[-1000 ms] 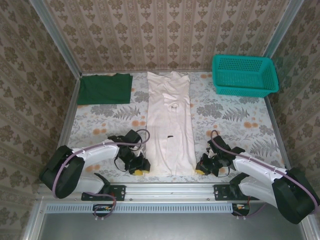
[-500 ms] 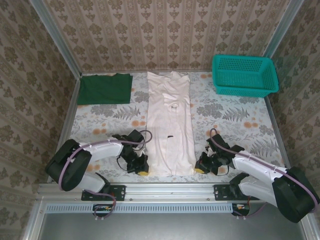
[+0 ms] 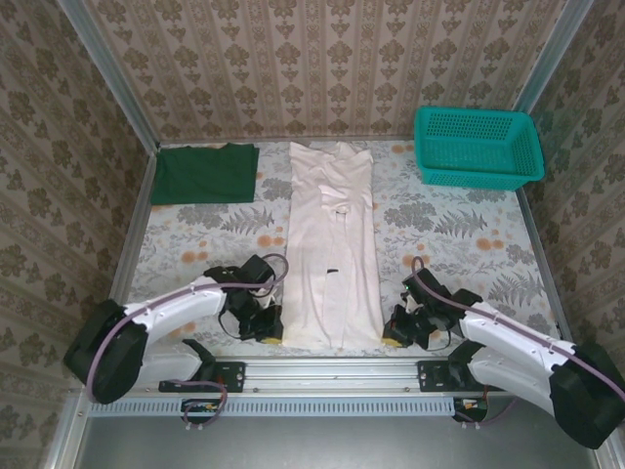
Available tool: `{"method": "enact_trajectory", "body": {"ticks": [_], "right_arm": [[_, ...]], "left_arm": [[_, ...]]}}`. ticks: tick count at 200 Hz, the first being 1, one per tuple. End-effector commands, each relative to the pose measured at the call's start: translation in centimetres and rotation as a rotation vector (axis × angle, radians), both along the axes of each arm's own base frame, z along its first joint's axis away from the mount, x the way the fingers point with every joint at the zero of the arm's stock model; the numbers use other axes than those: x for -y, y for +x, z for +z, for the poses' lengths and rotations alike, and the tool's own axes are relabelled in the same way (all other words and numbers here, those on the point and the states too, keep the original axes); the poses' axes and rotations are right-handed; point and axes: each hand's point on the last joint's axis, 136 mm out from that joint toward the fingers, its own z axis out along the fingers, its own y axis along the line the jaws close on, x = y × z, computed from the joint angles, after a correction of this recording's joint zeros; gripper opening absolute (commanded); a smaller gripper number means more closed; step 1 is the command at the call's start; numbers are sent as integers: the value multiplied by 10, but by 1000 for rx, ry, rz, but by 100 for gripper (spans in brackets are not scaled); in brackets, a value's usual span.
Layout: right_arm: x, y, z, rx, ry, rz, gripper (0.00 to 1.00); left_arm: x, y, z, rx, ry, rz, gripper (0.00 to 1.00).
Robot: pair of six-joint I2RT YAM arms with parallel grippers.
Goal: Fold and stack the t-shirts
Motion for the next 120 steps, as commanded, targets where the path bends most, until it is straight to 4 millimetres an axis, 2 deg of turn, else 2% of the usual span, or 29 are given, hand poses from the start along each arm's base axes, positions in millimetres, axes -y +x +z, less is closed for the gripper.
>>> {"method": "enact_trajectory", "body": {"ticks": [1,26,50,87,100,104,120], "right_arm": [[4,-10,7,-52,-14,-41,0],[-7,7,29,-2,49,-82,0],[-16,39,55,67,106,-149,0],[-12,115,102,198,71,-169,0],[-9,143,108,218,57,-181,0],[-9,151,108,221,52,-181,0],[-9,181,107,225,32,-167,0]], "left_arm": [[-10,-13,11,-45,31,-1,0],[0,0,35,-16,-28,20,0],[14,34,66,36,-94,59,0],[28,108,104,87,-165,142,0],[34,135,109,104,-174,154,0],[30,150,111,112,-177,181,0],[31,186,114,124,-179,205,0]]}}
